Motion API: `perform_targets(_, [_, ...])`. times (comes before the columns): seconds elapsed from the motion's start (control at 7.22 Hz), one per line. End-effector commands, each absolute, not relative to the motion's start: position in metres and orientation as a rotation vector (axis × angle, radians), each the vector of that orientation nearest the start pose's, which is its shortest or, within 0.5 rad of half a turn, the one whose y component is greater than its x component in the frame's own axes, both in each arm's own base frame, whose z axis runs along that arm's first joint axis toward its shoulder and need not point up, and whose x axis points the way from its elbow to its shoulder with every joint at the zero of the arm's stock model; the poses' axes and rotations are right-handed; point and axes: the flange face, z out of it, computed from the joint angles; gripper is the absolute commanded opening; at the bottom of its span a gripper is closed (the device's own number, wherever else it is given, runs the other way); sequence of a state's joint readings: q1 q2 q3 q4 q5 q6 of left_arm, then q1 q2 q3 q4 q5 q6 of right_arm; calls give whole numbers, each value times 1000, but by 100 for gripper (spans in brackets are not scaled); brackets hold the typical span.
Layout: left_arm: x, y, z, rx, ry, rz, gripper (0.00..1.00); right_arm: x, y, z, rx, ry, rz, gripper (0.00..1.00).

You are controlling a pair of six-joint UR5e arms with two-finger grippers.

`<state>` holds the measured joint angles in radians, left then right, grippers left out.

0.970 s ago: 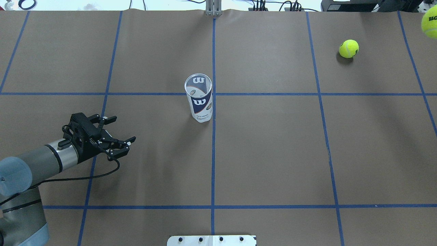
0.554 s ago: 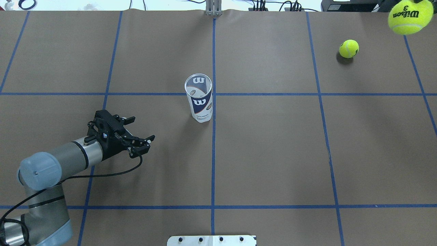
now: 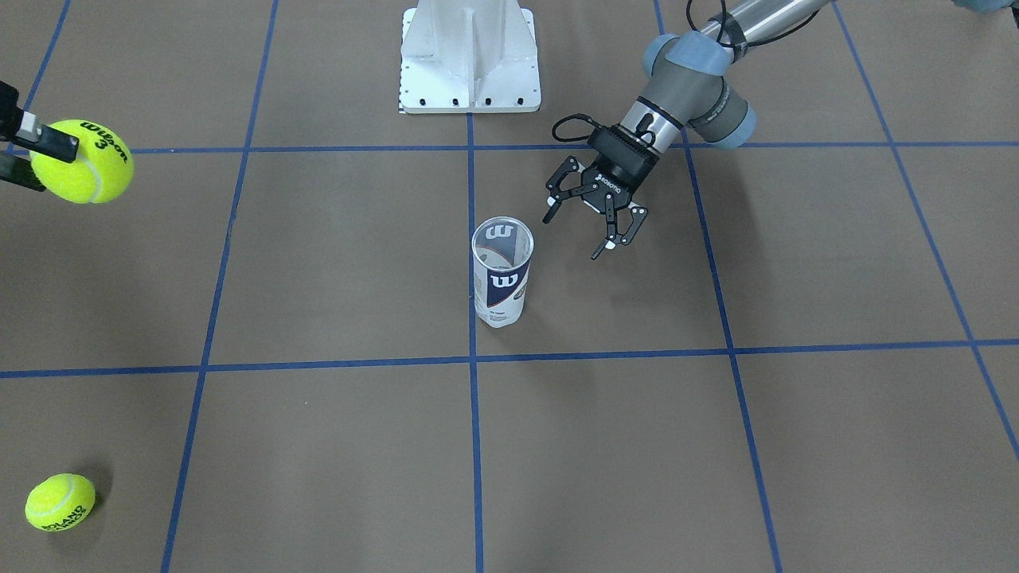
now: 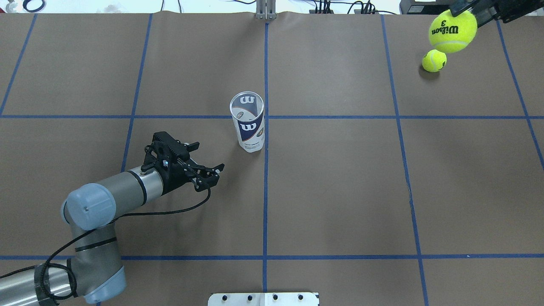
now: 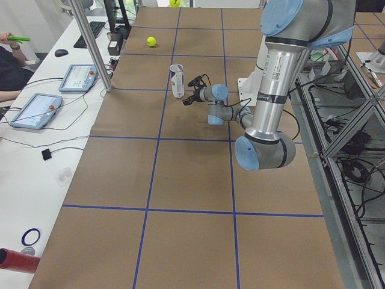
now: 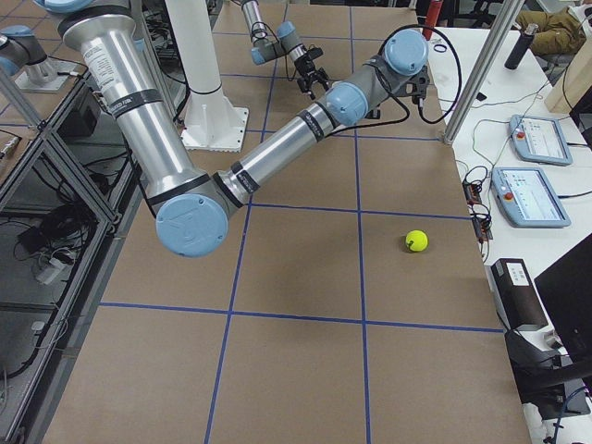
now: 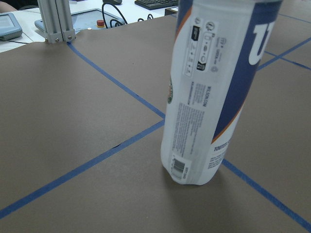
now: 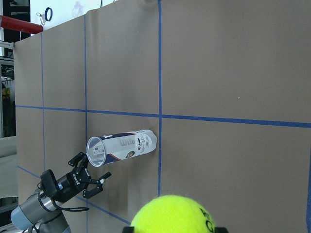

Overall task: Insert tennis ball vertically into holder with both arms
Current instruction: 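Grasp the upright can with the left gripper while the right gripper brings the ball near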

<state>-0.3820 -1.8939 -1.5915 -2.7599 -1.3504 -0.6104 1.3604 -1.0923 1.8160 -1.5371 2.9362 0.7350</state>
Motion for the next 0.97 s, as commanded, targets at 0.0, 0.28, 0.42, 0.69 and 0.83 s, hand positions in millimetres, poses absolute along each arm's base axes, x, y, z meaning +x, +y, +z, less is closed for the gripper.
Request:
perform_targets(0.0, [517,-372,326,1093,1104,288,99,-113,-571,198,-14,-1400,-107,0])
perform_targets(0.28, [517,-372,327,1094,1103,287,99,-158,-564,173,30,-1352,-76,0])
perform_targets(0.42, [516,-372,326,1095,1105,287,99,-189,-557,167,76,-1345,-13,0])
perform_targets(0.69, [516,-371,325,1096,1108,287,99,-252,-533,161,128,-1396,81,0])
perform_targets(0.83, [517,-371,325,1097,1109,287,99,-271,-525,159,133,-1395,82,0])
